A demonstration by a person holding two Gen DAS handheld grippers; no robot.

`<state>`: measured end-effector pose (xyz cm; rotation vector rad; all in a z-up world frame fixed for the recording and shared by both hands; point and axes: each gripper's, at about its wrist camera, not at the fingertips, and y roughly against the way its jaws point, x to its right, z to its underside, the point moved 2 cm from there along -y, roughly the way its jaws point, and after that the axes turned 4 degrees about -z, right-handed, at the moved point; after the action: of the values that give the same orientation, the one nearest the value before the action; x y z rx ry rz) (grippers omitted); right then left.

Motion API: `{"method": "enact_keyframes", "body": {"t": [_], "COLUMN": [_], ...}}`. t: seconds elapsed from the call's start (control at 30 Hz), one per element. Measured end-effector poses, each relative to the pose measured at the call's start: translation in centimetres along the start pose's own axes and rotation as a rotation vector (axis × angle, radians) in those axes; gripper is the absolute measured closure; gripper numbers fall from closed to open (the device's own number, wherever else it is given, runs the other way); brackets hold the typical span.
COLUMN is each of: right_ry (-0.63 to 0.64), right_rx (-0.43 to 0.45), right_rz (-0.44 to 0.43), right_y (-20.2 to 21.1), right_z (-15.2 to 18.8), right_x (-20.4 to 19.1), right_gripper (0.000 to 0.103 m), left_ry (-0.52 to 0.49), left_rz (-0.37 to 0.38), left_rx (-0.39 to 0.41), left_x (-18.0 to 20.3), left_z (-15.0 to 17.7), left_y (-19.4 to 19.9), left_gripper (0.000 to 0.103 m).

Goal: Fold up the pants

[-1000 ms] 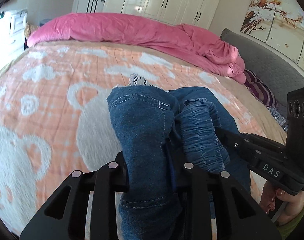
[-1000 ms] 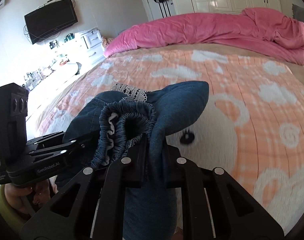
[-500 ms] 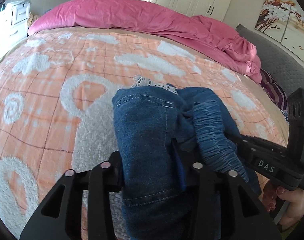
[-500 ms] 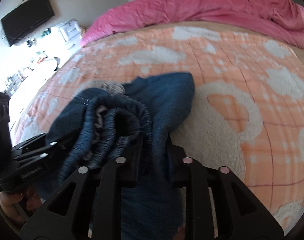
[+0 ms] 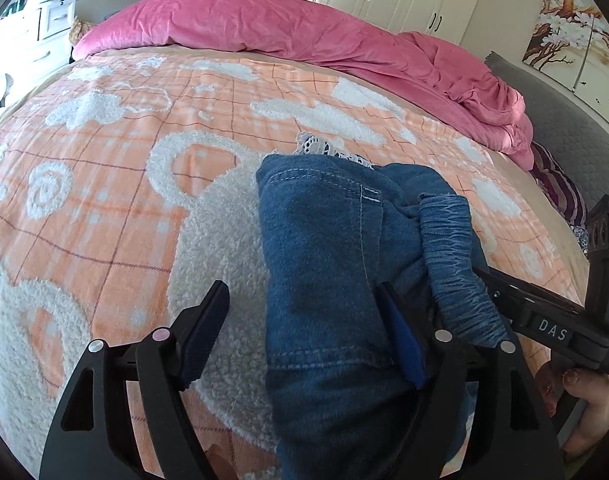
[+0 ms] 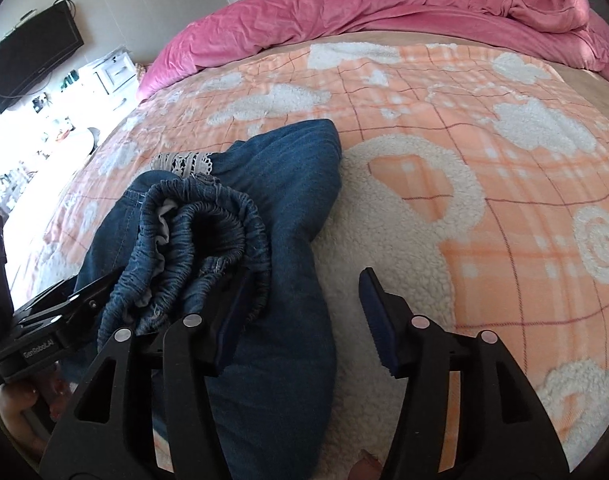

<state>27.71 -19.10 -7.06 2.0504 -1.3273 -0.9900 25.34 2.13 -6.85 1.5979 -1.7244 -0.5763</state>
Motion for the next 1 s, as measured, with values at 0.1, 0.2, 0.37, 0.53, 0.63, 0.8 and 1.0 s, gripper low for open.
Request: {"method": "enact_keyframes", "body": {"t": [0.1, 0.2, 0.37, 0.53, 0.63, 0.8, 1.0], "right_ry": [0.015, 0.032, 0.017, 0.013, -0.011, -0.01, 0.0], "right_rx": [0.002, -0.004, 0.013, 0.026, 0.032, 0.039, 0.05], "right_rz": [0.037, 0.064, 0.072, 0.078, 0.071, 0.077, 0.078], "right_y": [1.0, 1.7, 3.3, 4.8, 5.6, 7.0, 8.5], "right_z": [0.7, 1.4, 3.4, 5.2, 6.0, 7.6, 9.6], "right_x": [0.3, 0.3, 0.4, 0.2, 0.3, 0.1, -0.4], "right_gripper": [0.044, 0.041, 0.035, 0.031, 0.031, 0.029, 0.027], "left_ry": [0.001, 0.006, -0.007, -0.016, -0.025, -0.033, -0.047], "left_rz": [-0.006, -0.011, -0.023, -0.028, -0.031, -0.05, -0.062], "left_rx": [0.006, 0.019, 0.033, 0.042, 0.047, 0.048, 0.061], "left_x": [-0.3, -0.5, -0.7, -0.9, -0.9, -0.9, -0.9], "left_z": [0.5, 1.1, 2.6, 4.5, 5.6, 7.2, 9.0], "left_y": [0.8, 2.0, 4.2, 6.5, 7.7, 9.3, 11.3], "left_gripper": [0.025, 0.022, 0.016, 0.016, 0.016, 0.016, 0.009]}}
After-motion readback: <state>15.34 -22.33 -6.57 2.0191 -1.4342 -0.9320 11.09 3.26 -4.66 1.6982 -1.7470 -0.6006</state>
